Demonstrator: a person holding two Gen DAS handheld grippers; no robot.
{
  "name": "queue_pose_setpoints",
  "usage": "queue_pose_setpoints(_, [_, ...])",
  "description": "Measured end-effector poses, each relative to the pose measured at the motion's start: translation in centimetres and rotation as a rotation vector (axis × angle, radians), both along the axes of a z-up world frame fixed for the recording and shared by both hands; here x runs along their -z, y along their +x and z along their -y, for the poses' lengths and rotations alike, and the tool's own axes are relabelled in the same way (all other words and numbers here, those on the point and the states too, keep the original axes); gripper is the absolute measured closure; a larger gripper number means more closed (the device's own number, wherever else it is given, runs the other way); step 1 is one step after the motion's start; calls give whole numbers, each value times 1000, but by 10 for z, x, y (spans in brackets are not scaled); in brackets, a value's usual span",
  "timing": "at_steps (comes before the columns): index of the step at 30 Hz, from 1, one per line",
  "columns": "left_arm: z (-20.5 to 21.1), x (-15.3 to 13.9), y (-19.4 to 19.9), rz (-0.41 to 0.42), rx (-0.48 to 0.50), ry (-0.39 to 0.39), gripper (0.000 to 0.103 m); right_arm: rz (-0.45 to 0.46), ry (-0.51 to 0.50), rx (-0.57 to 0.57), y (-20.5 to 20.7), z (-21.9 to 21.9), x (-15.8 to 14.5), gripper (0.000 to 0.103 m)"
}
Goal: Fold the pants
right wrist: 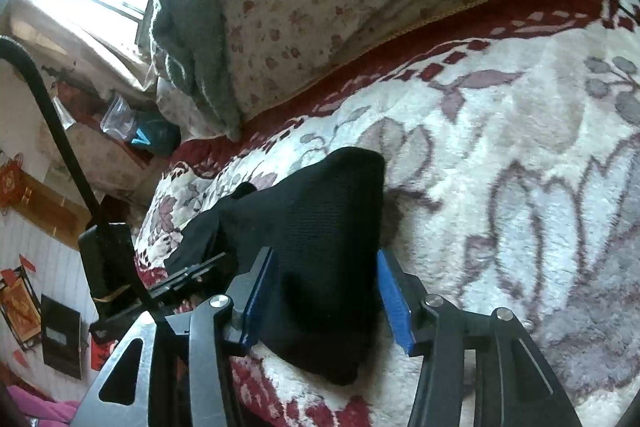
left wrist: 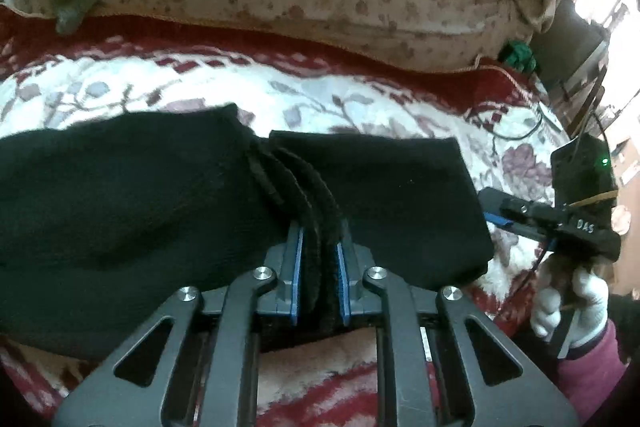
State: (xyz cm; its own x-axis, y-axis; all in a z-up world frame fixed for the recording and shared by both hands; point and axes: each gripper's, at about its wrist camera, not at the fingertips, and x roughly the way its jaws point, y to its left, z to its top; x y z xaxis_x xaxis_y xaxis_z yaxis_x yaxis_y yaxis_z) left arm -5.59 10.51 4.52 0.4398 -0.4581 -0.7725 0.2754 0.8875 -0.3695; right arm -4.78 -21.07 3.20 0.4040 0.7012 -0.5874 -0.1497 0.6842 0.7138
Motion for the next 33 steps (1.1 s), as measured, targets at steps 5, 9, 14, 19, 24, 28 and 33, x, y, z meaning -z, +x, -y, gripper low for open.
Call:
queue_pose_setpoints(5, [-19,-4,1,-7,-24,9,91,6,-6,-15,8,-12,-1,52])
queue_pose_setpoints(9, [-24,9,1,-45,-34,14,91,-24,7,-15,14,-19,8,52])
queue_pose_setpoints(14, [-19,13,0,-19,-47,40,91,-6,-8,15,11,-24,22,53])
queue_pose_setpoints(19, [-19,14,0,-17,-78,44,87,16,-28,7,7,-23,19,53])
queue_pose_setpoints(24, [-16,6,-5,10,-108,106,82,27,-101,-2,5,-23,-1,53])
queue_pose_setpoints(28, [-18,-3,-8,27,-132,135,82,65,-135,1,-2,-22,-18,53])
queue_pose_setpoints(33, [-24,-13,-14,54,-162,166,76,80,-136,-13,-7,-28,-29,53])
